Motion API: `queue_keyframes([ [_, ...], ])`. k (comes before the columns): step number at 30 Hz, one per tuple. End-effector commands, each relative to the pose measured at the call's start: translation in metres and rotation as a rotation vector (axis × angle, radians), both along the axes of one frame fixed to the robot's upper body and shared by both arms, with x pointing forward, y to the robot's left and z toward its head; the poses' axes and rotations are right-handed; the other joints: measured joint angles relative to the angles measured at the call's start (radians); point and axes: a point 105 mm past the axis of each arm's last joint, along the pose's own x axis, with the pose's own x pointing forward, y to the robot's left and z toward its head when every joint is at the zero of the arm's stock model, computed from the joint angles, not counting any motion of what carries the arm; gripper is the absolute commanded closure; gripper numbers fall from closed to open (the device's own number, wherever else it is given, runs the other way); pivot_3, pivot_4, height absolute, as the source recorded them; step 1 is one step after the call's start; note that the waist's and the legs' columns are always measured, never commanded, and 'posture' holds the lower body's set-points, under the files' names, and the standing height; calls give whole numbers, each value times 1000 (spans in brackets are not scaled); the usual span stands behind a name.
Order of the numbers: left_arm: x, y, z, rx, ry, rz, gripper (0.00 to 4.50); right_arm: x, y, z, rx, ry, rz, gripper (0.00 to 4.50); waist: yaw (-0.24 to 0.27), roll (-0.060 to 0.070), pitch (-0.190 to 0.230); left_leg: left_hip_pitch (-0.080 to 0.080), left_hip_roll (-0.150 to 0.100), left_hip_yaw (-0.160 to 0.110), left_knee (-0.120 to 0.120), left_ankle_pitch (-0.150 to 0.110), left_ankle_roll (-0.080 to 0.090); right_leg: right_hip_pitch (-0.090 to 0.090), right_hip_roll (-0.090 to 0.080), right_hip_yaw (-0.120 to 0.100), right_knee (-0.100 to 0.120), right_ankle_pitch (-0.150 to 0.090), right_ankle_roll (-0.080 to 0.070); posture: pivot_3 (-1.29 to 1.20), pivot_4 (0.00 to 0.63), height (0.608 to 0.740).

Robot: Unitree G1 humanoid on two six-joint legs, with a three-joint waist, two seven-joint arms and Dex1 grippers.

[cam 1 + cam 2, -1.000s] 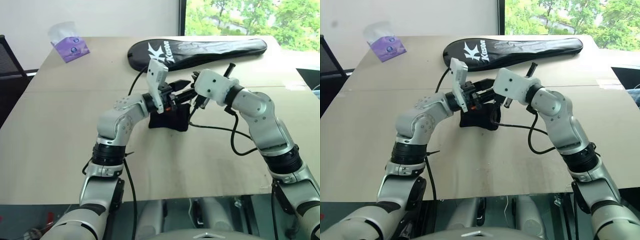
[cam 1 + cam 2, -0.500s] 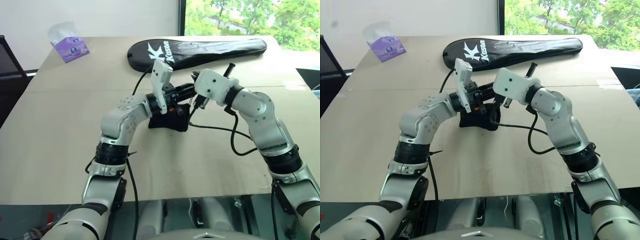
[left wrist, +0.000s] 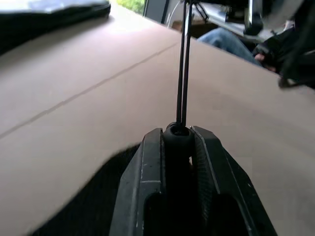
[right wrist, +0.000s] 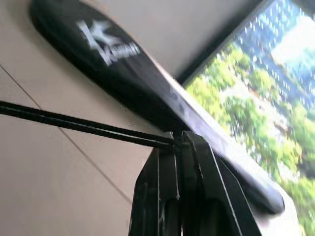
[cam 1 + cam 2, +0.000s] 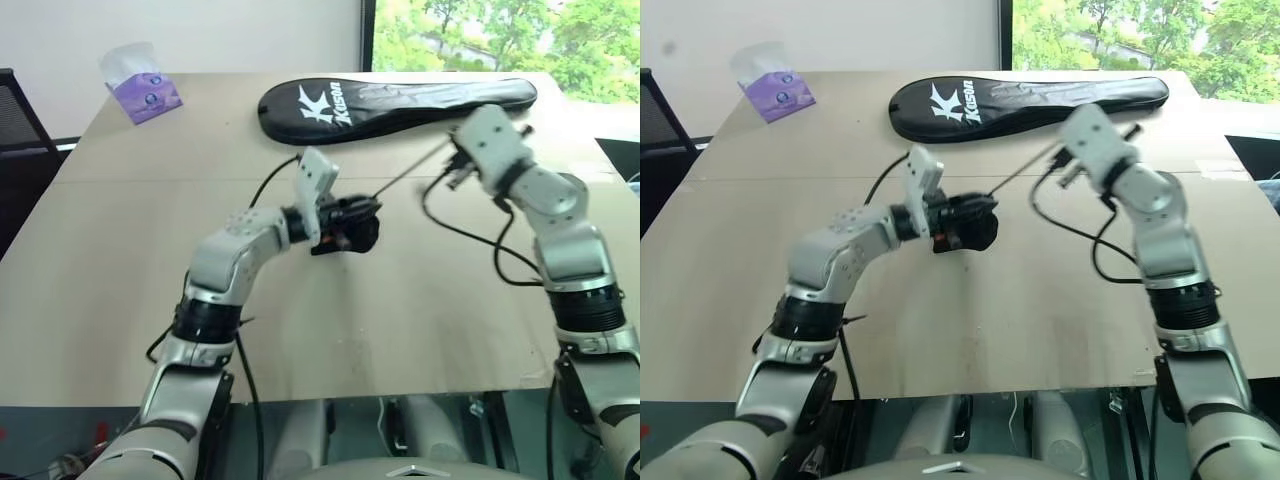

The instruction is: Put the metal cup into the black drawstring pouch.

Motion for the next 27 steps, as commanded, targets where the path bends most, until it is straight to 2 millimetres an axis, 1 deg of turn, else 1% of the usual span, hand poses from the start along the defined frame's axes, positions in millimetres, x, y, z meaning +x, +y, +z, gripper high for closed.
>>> queue_keyframes([
  [1,-4,25,-19,100,33,102,4284,6,-63,10,30,-53,-179,4500,-3,2,1,0,0,0,0,0,0,0,0,1,0,0,0,0,150,740],
  [4,-2,37,-26,145,38,154,4284,10,-76,1,17,-32,-193,4500,-11,3,2,1,1,1,0,0,1,0,1,3,1,0,0,0,150,740],
  [7,0,46,-29,180,27,184,4284,11,-76,-5,2,-14,-175,4500,-11,3,2,1,1,2,0,-1,1,0,2,2,1,0,0,0,150,740],
  [9,1,45,-25,185,-7,185,4284,11,-70,-15,-3,17,-138,4500,-9,3,2,1,1,2,0,-1,1,0,2,2,1,0,0,0,150,740],
  [12,-3,38,-22,175,-13,131,4284,5,-50,-31,31,88,-37,4500,-6,3,1,1,1,2,0,0,1,0,2,2,1,0,0,0,150,740],
  [13,-3,36,-20,162,-15,130,3272,2,-45,-35,50,106,-17,4500,-5,3,1,1,1,2,0,0,1,0,2,2,1,0,0,0,150,740],
  [14,-2,35,-17,152,-23,133,2965,-1,-40,-43,73,142,8,4500,0,3,1,1,1,1,0,0,1,0,2,2,1,0,0,0,150,740],
  [15,-2,34,-13,143,-38,132,2462,-6,-36,-50,83,175,33,4500,5,3,1,1,1,0,0,0,1,0,1,2,1,0,0,0,150,740],
  [16,-3,33,-7,125,-56,128,1859,-12,-34,-57,81,201,51,4036,7,3,1,1,1,0,0,-1,1,1,2,2,1,0,0,0,150,740],
  [17,-4,33,-1,103,-71,128,1562,-18,-32,-64,78,222,61,3908,9,3,1,1,1,0,1,-1,2,1,2,2,1,0,0,0,150,740],
  [18,-7,35,4,74,-77,124,1097,-26,-30,-68,85,235,78,3670,10,3,1,1,1,1,1,-2,4,1,2,2,1,0,0,0,150,740],
  [19,-12,38,9,48,-76,120,680,-35,-26,-70,104,243,108,3247,8,3,1,1,1,1,1,-2,4,1,1,2,1,0,0,0,150,740],
  [20,-19,50,15,13,-74,148,647,-53,-22,-73,123,248,130,2638,8,3,1,0,1,0,1,-2,4,1,0,3,0,0,0,0,150,740],
  [21,-24,58,19,-7,-73,168,647,-66,-19,-74,134,253,145,2241,8,3,1,0,1,1,1,-2,4,0,0,3,0,0,0,0,150,740],
  [22,-28,68,23,-17,-88,204,647,-82,-14,-77,157,273,176,1742,8,3,1,0,2,0,0,-2,4,0,0,3,0,0,0,0,150,740],
  [23,-31,77,28,-79,-94,244,647,-99,-10,-79,210,290,197,1290,10,4,1,-1,2,-1,0,-2,4,0,0,2,0,0,0,0,150,740],
  [24,-35,87,32,-126,-115,294,647,-113,-5,-79,271,290,205,1290,10,4,1,0,2,-1,-1,-3,4,0,0,2,0,0,0,0,150,740],
  [25,-42,101,26,-146,-123,369,647,-130,-1,-78,323,279,209,1290,9,4,1,0,3,-1,0,-3,4,1,0,2,0,0,0,0,150,740],
  [26,-50,114,18,-145,-118,418,647,-141,0,-78,370,263,186,1290,15,5,0,2,2,0,1,-3,4,2,0,2,0,0,0,0,150,740],
  [27,-59,125,10,-136,-105,453,647,-151,-2,-78,401,254,164,1290,15,4,-4,4,1,-1,2,-3,5,6,-2,2,-1,0,1,0,150,740],
])
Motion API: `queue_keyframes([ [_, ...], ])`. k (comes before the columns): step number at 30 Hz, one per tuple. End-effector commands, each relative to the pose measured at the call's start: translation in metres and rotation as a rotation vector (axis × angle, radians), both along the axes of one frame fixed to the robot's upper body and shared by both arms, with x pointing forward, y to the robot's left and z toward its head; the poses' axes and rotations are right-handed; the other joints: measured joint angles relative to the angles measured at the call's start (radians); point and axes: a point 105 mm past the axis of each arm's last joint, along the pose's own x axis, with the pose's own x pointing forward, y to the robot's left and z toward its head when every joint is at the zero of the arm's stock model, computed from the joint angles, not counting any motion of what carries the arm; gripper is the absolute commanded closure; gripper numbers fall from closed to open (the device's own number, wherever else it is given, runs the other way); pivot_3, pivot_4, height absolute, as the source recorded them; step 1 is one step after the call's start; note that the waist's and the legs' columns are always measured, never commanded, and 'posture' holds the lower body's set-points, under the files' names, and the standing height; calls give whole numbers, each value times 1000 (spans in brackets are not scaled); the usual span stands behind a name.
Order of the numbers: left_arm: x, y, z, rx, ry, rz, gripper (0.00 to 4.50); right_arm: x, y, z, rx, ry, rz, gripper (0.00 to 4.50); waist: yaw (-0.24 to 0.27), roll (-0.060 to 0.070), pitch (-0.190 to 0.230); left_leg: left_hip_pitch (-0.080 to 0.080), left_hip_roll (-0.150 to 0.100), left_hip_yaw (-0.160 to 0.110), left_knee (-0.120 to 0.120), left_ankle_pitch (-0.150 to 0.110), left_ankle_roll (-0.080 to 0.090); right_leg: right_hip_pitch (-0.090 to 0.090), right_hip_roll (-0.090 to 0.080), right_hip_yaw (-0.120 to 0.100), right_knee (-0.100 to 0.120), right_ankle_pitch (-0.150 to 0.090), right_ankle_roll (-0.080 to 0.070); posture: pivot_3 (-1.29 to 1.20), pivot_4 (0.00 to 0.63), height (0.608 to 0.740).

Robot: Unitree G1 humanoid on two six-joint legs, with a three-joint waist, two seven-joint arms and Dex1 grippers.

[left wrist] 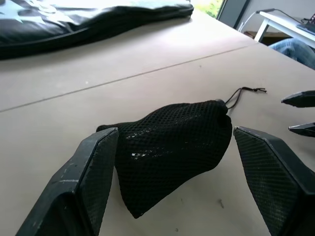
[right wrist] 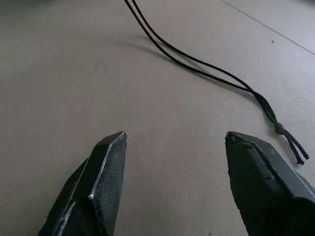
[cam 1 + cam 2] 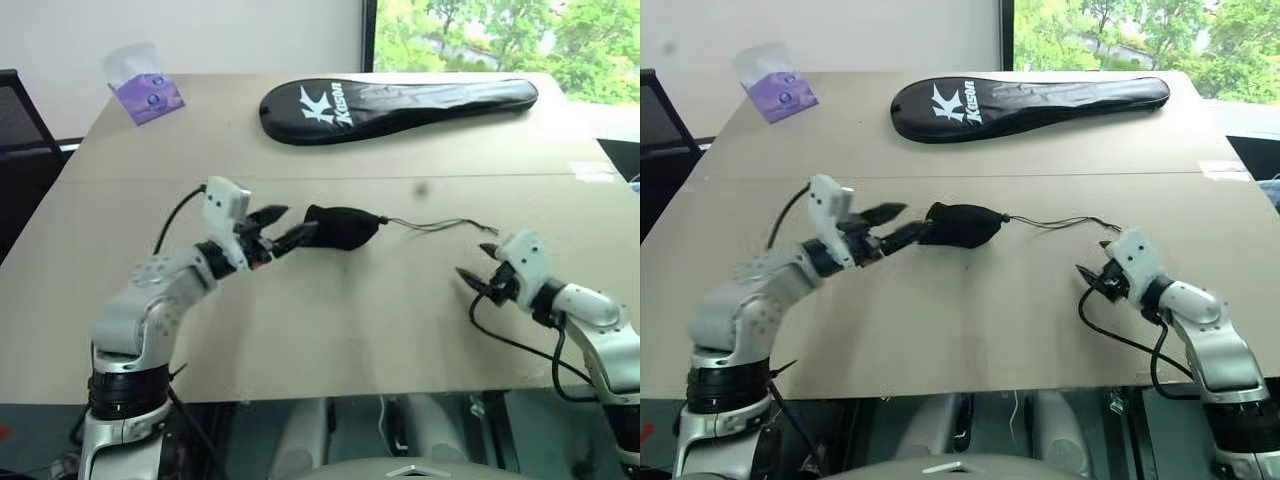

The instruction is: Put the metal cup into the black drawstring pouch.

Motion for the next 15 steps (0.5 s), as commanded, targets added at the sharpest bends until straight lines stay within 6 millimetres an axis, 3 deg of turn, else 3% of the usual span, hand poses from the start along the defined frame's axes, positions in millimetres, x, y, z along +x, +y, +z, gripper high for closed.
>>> queue_keyframes([
  [1,-28,41,-10,-10,-19,158,647,-38,6,21,119,-76,-45,1290,0,-2,-4,3,1,0,0,-1,0,3,1,0,0,-1,0,0,150,740],
  [7,-54,63,-38,38,49,239,647,-61,2,20,136,-76,-80,1290,8,-3,-5,3,1,-1,2,-1,1,4,1,-1,-1,-1,-1,0,150,740],
  [15,-63,73,-46,43,51,261,647,-55,-12,17,135,-78,-124,1290,7,-4,-6,2,2,-1,2,-1,1,3,1,-2,-1,-1,-1,0,150,740],
])
